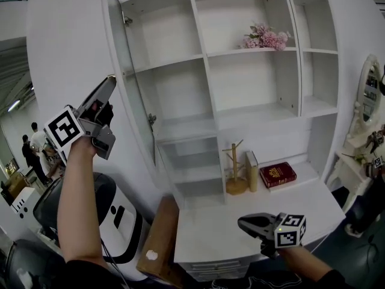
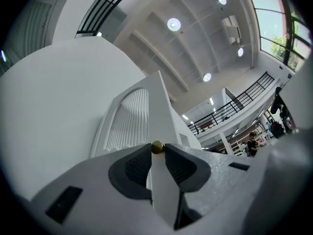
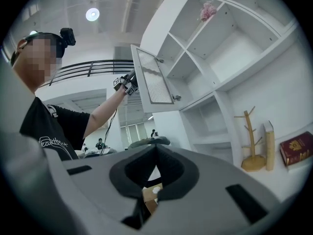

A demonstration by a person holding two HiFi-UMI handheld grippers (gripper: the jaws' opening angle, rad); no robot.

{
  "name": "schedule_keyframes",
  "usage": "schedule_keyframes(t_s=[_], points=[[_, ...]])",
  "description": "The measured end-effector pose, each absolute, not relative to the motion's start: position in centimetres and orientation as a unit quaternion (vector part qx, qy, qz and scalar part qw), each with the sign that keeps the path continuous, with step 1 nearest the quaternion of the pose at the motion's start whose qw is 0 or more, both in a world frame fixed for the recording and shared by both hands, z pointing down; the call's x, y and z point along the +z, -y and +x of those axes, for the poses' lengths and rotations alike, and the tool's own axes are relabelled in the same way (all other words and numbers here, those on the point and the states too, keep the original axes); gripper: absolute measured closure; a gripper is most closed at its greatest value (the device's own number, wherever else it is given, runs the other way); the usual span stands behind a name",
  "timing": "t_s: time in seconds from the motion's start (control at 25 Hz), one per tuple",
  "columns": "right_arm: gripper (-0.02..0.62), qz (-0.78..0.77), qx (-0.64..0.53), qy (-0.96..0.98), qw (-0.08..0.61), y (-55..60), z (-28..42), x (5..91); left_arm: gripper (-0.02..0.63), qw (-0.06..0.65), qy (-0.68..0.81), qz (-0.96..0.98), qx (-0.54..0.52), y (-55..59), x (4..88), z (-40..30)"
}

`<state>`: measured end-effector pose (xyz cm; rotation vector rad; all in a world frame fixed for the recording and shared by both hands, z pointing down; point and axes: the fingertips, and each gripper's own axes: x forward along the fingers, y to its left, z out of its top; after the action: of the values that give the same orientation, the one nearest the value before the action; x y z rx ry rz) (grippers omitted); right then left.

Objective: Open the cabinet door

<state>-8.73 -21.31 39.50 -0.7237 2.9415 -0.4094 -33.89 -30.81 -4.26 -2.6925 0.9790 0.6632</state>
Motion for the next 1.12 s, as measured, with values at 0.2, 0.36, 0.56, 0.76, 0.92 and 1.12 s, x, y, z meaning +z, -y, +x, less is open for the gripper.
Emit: schedule_keyframes(t_s=[0.2, 0.36, 0.56, 0.76, 0.92, 1.12], points=[[0.591, -0.246, -0.146, -0.957, 0.045, 20.8, -9.7, 40.7, 0.528, 0.108, -0.321, -0.911, 0.235, 30.0, -4.5, -35.8], [0.591, -0.243, -0.151, -0.957, 0.042, 20.3, -11.1, 40.9, 0.528, 0.101, -0.324, -0.906, 0.253, 29.8, -4.6, -37.6], [0.591, -0.236, -0.146, -0.96, 0.038, 19.8, -12.0, 40.4, 0.531, 0.108, -0.39, -0.872, 0.276, 30.1, -4.6, -41.2], [0.591, -0.23, -0.142, -0.962, 0.039, 19.4, -13.0, 40.0, 0.529, 0.108, -0.369, -0.883, 0.268, 28.8, -4.2, -41.9], [0.591, -0.226, -0.139, -0.963, 0.043, 18.9, -14.0, 39.5, 0.529, 0.125, -0.426, -0.862, 0.246, 27.3, -3.0, -43.6], [0.591, -0.227, -0.13, -0.964, 0.041, 18.7, -14.9, 39.0, 0.528, 0.183, -0.424, -0.863, 0.204, 24.5, -1.1, -41.5]])
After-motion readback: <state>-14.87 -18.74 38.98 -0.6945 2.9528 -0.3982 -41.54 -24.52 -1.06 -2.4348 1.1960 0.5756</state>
